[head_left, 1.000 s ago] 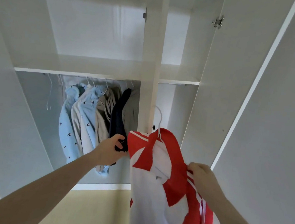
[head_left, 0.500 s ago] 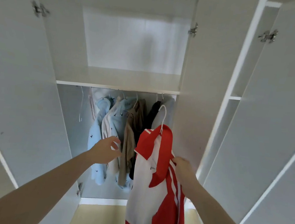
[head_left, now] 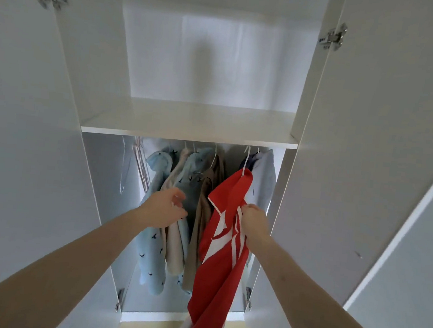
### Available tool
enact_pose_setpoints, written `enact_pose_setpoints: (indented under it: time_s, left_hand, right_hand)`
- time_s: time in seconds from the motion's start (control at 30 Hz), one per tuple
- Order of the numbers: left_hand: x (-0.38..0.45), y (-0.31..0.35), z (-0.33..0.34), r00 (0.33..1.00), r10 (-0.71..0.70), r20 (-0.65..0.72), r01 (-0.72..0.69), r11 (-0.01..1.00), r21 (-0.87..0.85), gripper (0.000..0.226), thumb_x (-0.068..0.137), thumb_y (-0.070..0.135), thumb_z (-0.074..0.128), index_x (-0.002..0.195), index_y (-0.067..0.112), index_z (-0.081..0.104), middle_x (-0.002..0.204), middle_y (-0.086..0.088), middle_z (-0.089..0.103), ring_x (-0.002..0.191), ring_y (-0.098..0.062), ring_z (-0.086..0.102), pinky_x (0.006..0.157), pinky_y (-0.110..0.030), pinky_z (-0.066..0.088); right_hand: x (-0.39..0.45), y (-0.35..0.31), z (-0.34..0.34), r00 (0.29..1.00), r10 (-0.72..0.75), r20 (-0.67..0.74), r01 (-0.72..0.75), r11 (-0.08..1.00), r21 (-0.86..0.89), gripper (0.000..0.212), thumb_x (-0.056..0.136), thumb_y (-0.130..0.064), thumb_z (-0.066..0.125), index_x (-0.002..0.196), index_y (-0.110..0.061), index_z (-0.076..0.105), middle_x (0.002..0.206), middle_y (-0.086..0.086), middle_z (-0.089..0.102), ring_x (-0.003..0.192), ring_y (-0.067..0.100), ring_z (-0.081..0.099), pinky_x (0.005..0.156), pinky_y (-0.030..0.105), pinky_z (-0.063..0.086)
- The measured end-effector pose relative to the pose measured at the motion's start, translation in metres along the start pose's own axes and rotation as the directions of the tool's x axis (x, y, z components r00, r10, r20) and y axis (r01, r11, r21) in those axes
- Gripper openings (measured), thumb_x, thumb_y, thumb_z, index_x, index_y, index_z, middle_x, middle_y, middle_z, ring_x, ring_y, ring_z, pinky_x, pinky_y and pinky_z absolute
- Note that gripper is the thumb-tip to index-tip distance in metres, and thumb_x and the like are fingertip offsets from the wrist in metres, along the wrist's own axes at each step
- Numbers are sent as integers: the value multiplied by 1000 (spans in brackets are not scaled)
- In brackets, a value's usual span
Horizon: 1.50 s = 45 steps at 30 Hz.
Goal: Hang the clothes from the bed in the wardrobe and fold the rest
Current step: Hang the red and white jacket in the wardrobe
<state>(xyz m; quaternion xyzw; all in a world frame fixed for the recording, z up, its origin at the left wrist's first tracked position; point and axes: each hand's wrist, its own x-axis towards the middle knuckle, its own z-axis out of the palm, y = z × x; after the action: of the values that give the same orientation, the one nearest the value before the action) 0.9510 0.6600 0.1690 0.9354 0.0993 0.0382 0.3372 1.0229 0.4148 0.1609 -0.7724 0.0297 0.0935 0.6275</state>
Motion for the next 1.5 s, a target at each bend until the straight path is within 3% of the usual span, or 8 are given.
enact_pose_setpoints:
  time_s: [0.1,0.23,0.43,0.6,0.77,1.1,1.3,1.5]
  left_hand:
    - [42,-4,2,999,30,19,-30,1000,7,46,90,33,73,132,26,57,116,12,63,90,-3,62,73,-19,47]
    - [100,-5,11,998,26,49,-26,1000,13,49,90,36,73,134,24,57,124,7,64,110,-12,61,95,-26,50]
    - [171,-16,18,993,21,112,-18,1000,-25,46,90,37,74,130,24,57,119,7,63,111,-12,60,99,-31,51]
    - [212,-35,14,984,-12,180,10,1000,13,52,92,29,72,139,19,54,130,1,61,118,-16,59,104,-35,50]
    - [241,-50,10,973,-20,232,16,1000,22,51,91,29,73,138,19,56,132,-1,61,117,-17,59,102,-31,51]
    - [280,-64,-6,975,11,222,-16,1000,21,47,89,29,73,133,26,58,121,8,61,106,-9,59,81,-16,46]
    - [281,-77,-8,980,21,196,-22,1000,1,43,89,27,73,129,27,58,115,13,60,93,5,55,69,-7,39]
    - [275,-93,-16,982,8,187,-12,1000,22,33,89,26,71,121,27,61,118,7,63,105,-11,61,88,-23,51]
  right_hand:
    - [36,2,18,1000,10,28,-10,1000,15,32,105,-19,44,98,-1,69,88,16,72,77,33,69,76,43,62]
    - [73,20,49,993,-8,116,9,1000,-14,27,103,-16,46,94,4,62,84,22,61,72,28,60,64,37,56]
    - [147,17,63,999,9,33,-10,999,34,33,105,-21,46,106,5,67,102,29,71,80,36,69,84,56,61]
    - [188,5,72,997,-18,-76,18,1000,9,34,104,-21,45,98,3,69,94,23,73,92,42,72,84,50,63]
    - [219,4,79,963,6,-271,3,999,35,32,95,-12,47,98,16,62,78,26,61,70,32,58,66,36,50]
    - [264,-17,119,967,-132,-217,122,991,-55,34,97,-16,51,64,-13,47,61,2,52,58,16,46,57,27,38]
    - [297,-41,124,969,-148,-196,132,987,-94,25,97,-15,50,75,-9,58,69,7,60,61,19,52,60,29,44]
    - [327,-48,111,988,-78,-134,40,964,-262,28,94,-7,47,67,-6,53,71,12,58,64,26,54,57,28,42]
